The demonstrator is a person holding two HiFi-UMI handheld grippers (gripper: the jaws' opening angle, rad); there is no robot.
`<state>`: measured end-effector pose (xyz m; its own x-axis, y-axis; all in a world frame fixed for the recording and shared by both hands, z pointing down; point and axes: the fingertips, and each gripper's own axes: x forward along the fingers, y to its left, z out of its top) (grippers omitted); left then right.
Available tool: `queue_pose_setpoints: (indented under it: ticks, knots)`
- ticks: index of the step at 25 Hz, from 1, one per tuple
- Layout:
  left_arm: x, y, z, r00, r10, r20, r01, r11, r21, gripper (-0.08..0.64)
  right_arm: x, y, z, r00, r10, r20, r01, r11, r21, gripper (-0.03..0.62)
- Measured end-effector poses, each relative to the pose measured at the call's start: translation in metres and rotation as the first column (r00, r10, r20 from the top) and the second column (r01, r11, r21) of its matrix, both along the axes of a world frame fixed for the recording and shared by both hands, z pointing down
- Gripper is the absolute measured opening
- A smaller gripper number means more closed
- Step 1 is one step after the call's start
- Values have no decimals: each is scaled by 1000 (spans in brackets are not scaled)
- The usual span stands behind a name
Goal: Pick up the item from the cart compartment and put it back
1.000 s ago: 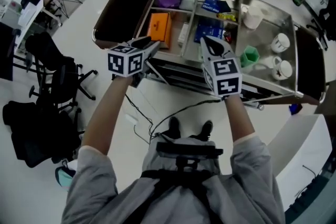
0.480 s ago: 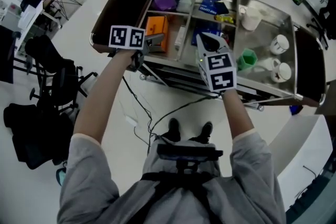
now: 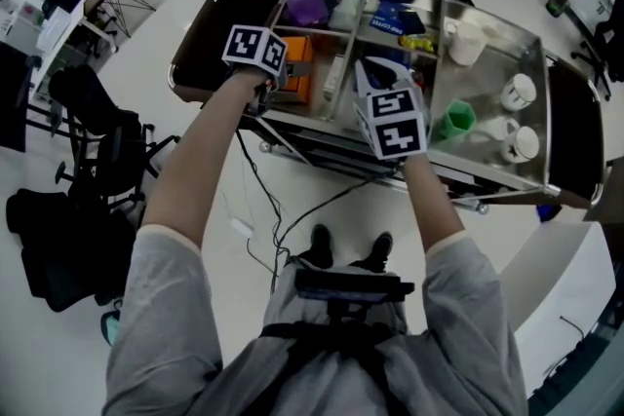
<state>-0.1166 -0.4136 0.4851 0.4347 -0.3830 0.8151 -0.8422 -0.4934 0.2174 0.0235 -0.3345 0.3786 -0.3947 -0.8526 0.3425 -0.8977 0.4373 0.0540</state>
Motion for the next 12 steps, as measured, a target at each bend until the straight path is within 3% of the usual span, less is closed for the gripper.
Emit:
queue_pose_setpoints:
  ticks: [12]
  knots:
    - [-8, -10, 16, 993, -55, 105, 58, 998, -21, 457, -5, -23, 21, 1000, 10, -10, -11, 998, -67, 9]
